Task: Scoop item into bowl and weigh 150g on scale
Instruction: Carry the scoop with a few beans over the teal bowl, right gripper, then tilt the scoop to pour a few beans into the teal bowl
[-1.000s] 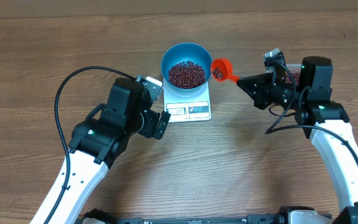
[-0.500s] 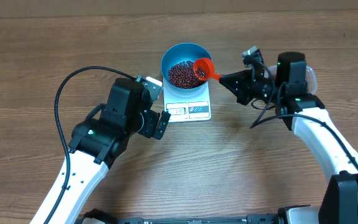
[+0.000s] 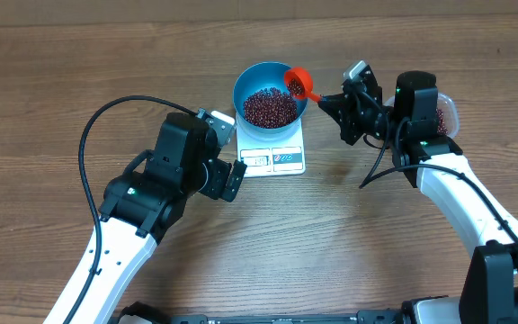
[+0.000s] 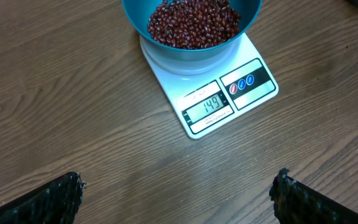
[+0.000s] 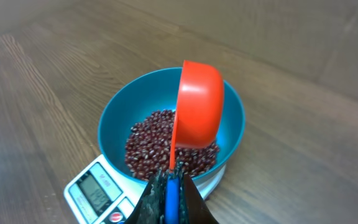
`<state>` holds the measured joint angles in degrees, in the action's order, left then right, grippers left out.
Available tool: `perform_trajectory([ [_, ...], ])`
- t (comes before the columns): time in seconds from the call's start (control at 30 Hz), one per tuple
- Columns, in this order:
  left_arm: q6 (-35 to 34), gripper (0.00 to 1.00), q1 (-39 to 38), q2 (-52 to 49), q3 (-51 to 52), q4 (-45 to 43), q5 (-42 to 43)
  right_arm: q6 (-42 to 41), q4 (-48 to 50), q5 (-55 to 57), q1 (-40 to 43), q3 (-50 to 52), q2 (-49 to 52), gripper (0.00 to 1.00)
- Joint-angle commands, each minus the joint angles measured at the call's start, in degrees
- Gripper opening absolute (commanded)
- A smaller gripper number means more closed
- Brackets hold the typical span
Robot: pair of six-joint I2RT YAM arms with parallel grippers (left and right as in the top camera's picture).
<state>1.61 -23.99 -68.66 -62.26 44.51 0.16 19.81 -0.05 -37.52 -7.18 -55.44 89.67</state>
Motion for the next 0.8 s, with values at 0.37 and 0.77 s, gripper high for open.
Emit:
perform_trajectory([
  [0.37, -0.5, 1.0, 0.0, -0.3, 0.2, -0.2, -0.4, 6.6, 2.3, 0.6, -0.2, -0.9, 0.2, 0.04],
  [0.77, -0.5, 0.99, 0.0, -0.3, 0.2, -0.2, -0.4, -13.6, 1.9, 0.4, -0.2, -0.9, 0.2, 0.04],
])
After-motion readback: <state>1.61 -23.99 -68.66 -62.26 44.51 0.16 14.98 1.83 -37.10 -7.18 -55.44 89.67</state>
